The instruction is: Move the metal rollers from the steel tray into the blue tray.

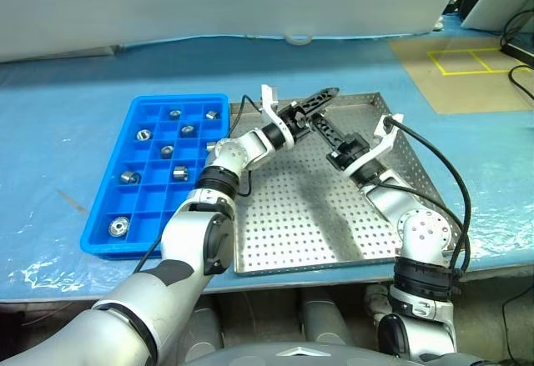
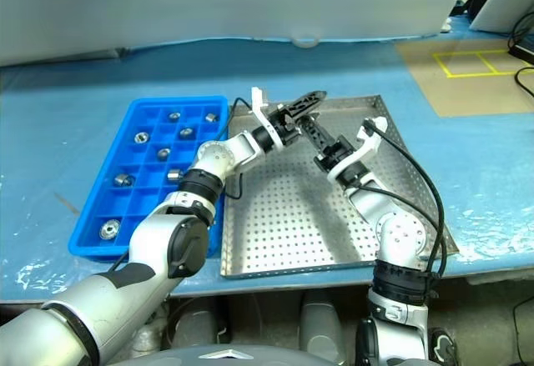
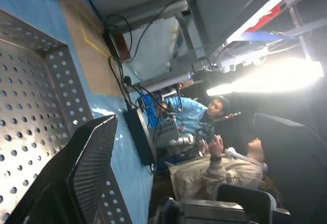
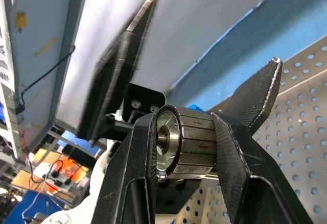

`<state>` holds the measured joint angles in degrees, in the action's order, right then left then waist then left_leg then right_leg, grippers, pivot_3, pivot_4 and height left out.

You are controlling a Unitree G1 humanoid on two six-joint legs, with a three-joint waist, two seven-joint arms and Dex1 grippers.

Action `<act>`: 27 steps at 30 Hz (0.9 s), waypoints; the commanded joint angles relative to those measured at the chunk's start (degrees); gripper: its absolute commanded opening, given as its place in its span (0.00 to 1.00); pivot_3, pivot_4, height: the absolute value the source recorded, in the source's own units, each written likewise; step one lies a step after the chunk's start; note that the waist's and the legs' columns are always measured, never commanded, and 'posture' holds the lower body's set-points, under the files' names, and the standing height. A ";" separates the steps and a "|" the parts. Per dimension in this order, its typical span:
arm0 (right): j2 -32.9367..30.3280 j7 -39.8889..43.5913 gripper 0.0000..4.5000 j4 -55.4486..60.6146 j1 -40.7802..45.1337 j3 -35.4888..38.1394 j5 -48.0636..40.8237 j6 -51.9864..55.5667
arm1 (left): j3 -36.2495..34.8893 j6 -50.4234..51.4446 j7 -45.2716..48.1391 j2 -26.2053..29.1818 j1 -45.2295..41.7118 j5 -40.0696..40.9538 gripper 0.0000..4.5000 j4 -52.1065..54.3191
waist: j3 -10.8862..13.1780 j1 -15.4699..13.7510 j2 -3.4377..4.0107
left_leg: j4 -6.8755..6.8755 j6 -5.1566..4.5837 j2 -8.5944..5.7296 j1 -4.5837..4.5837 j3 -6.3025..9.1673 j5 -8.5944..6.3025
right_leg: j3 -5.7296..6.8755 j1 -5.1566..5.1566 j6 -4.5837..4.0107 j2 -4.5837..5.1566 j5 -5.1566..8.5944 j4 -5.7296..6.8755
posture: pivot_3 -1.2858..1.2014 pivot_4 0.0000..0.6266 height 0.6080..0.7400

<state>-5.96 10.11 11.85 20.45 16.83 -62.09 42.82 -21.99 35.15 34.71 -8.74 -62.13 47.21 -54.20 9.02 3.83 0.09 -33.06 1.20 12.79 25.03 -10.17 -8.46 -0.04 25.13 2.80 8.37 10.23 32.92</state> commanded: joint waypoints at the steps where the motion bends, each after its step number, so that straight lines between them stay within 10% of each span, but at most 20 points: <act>1: -0.26 1.50 0.27 1.65 0.98 0.60 -1.18 -1.86 | -3.71 -10.37 -3.67 -5.91 -0.10 1.00 1.00 2.39 | 0.01 -0.08 -0.01 | 0.00 0.00 0.01 0.00 0.00 0.00 | 0.00 0.00 0.00 -0.01 0.00 0.00 | 0.33 0.24 1.00; 11: -1.83 8.48 0.27 -2.48 7.54 0.19 -3.62 -2.17 | 1.02 -22.40 -8.57 -2.30 9.04 -4.65 1.00 20.47 | 0.01 -1.74 -0.01 | 0.11 -0.04 0.06 -0.04 0.01 0.07 | 0.02 0.05 -0.01 -0.05 0.00 0.03 | 0.40 0.24 1.00; 27: -5.98 41.19 0.27 -20.68 24.73 -26.82 19.60 -3.33 | 5.80 -28.99 -28.02 11.90 46.04 -28.06 1.00 70.37 | 0.08 -10.46 -0.16 | 0.44 0.80 0.45 -0.01 0.54 0.49 | 0.67 0.11 -0.31 -0.30 0.12 0.53 | 0.64 0.24 1.00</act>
<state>-13.16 48.23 -8.02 43.49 -8.23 -44.30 41.55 -16.42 7.39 8.79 2.98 -16.82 20.76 10.72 9.10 -6.62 -0.07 -32.63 2.09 13.30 25.09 -9.51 -7.92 0.77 25.23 2.41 8.03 10.39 33.51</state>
